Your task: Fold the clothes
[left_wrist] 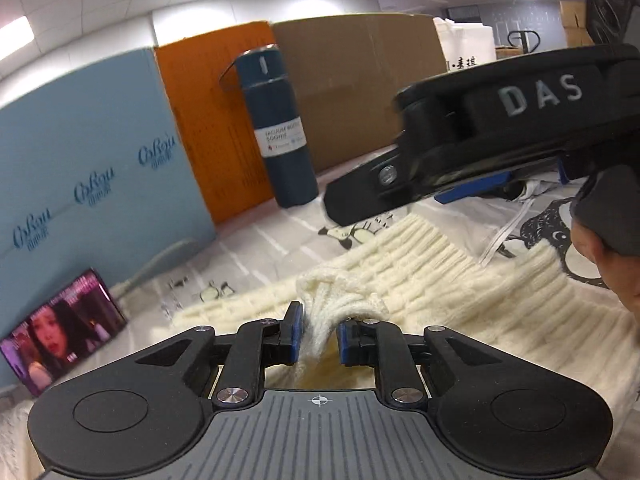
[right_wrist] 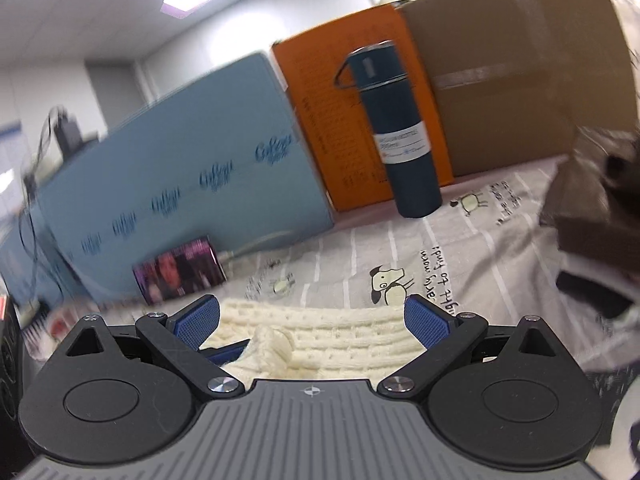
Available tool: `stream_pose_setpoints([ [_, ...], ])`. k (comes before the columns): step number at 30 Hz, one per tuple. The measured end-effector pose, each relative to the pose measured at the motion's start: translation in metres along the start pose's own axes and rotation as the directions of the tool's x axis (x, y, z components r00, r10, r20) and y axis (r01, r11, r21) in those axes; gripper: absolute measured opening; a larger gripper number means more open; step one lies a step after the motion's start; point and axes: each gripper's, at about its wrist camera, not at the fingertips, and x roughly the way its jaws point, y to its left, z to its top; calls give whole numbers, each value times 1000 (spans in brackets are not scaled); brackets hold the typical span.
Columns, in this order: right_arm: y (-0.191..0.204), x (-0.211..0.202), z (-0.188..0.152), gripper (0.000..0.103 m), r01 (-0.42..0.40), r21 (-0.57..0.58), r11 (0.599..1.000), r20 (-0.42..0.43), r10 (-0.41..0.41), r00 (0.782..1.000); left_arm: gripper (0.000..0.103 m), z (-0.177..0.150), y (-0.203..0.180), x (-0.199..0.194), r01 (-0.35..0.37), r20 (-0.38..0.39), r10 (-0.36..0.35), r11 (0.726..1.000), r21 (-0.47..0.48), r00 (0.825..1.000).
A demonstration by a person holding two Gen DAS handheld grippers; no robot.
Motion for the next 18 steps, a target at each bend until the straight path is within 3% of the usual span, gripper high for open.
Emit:
stream_pose_setpoints([
  [4,11,19,2,100,24,-86,996,-55,-29,998,27,-2,8,-5,8,37,-7,1000,-22,999],
  [8,16,36,0,100,61,-129,990,-81,-72,994,67,-4,7,-19,-56,97,54,998,26,994],
  [10,15,37,-2,100,62,-124,990,-74,-72,995,74,-4,7,-27,-86,123,80,995,48,989],
  [12,10,33,-2,100,46,-88,995,-58,-52,997,87,-3,10,-36,-94,121,86,993,65,989],
  [15,4,27,0,100,30,-45,999,-42,-32,999,95,-4,13,-48,-114,120,103,989,90,987],
  [18,-3,21,0,100,-71,37,997,-60,73,995,97,-7,15,-56,-157,109,145,981,113,983],
])
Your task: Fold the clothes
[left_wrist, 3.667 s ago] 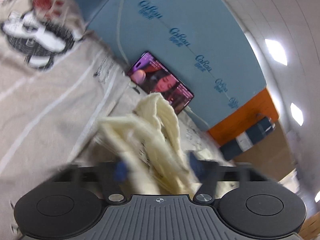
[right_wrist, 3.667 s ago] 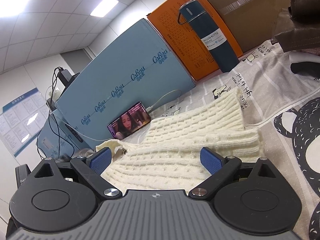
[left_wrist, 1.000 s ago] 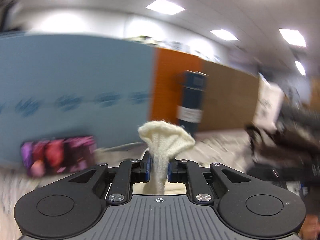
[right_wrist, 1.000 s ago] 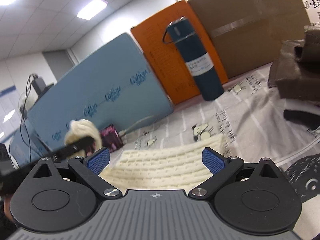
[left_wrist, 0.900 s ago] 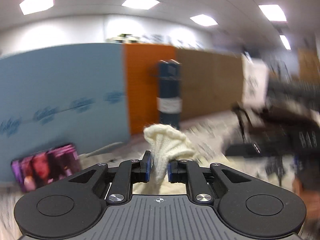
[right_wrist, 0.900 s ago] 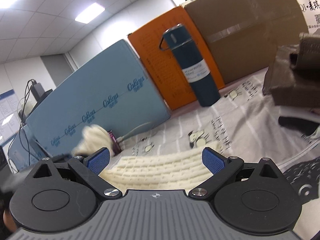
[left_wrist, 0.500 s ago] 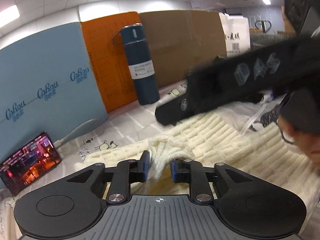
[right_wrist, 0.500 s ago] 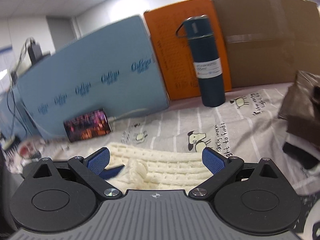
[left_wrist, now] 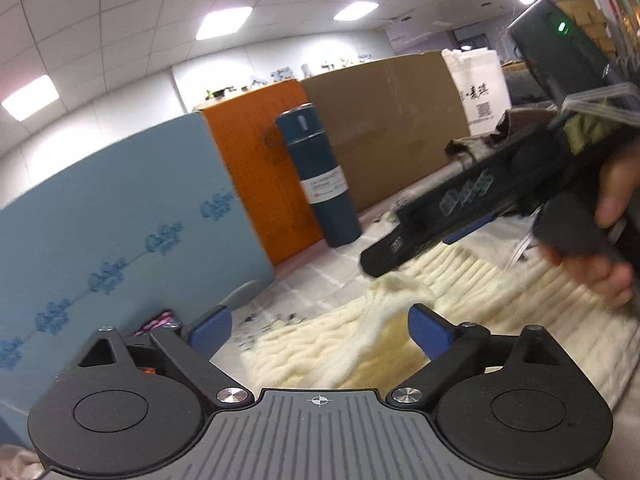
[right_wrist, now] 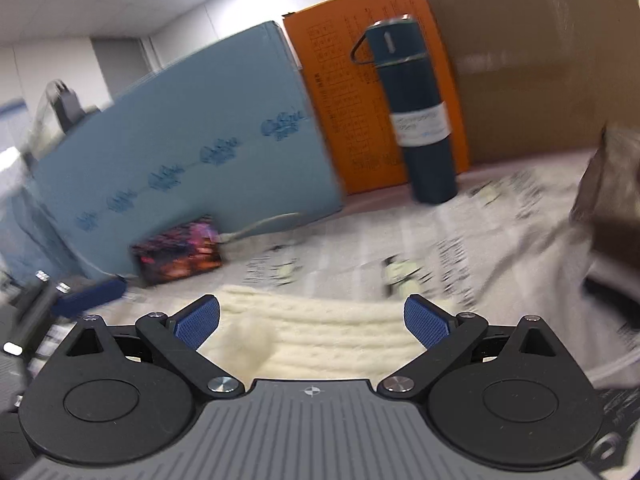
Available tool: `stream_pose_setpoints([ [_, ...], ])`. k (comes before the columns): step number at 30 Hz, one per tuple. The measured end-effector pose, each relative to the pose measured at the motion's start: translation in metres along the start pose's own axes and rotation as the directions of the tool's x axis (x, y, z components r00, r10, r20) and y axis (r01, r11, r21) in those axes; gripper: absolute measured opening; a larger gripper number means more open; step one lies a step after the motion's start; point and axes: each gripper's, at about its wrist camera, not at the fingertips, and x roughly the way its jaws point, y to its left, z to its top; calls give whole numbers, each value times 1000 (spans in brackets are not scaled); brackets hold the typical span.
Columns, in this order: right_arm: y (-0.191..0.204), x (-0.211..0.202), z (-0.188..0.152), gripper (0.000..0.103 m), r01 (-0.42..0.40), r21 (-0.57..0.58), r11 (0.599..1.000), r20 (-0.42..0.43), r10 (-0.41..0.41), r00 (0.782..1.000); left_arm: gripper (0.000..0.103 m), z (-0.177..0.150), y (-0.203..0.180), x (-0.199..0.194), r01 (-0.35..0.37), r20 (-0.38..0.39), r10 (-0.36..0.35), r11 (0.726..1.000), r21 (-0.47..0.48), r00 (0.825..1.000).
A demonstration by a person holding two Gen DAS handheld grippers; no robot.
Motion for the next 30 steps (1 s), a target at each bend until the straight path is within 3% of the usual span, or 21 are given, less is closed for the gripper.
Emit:
stream_pose_setpoints([
  [3,-5,-1,-2,100,-122,95,988,-53,127,990,97,-10,6,-14,-18,5,18,1000,-12,1000],
  [8,-1,8,-4,97,-138,145,980,-105,154,983,97,-20,32,-29,16,10,-14,994,-107,1000],
  [11,8,19,-8,80,-92,117,989,-144,109,984,97,-27,48,-24,1,-23,-5,987,-158,1000],
  [15,21,29,-15,39,-33,-7,999,-164,32,986,97,-35,62,-13,-3,-42,-7,969,-247,999],
  [18,32,31,-23,19,20,-145,989,-137,-40,990,97,-38,68,-11,-5,-22,-1,961,-276,1000],
  [22,35,31,-19,11,58,-210,976,-83,-77,994,97,-42,80,-8,30,-14,-37,946,-324,999],
  [26,34,36,-15,10,77,-227,971,-65,-94,993,97,-43,82,21,66,-75,-89,959,-276,993],
  [30,28,38,-15,11,74,-206,976,-74,-91,993,97,-44,80,40,67,-101,-96,963,-262,990],
])
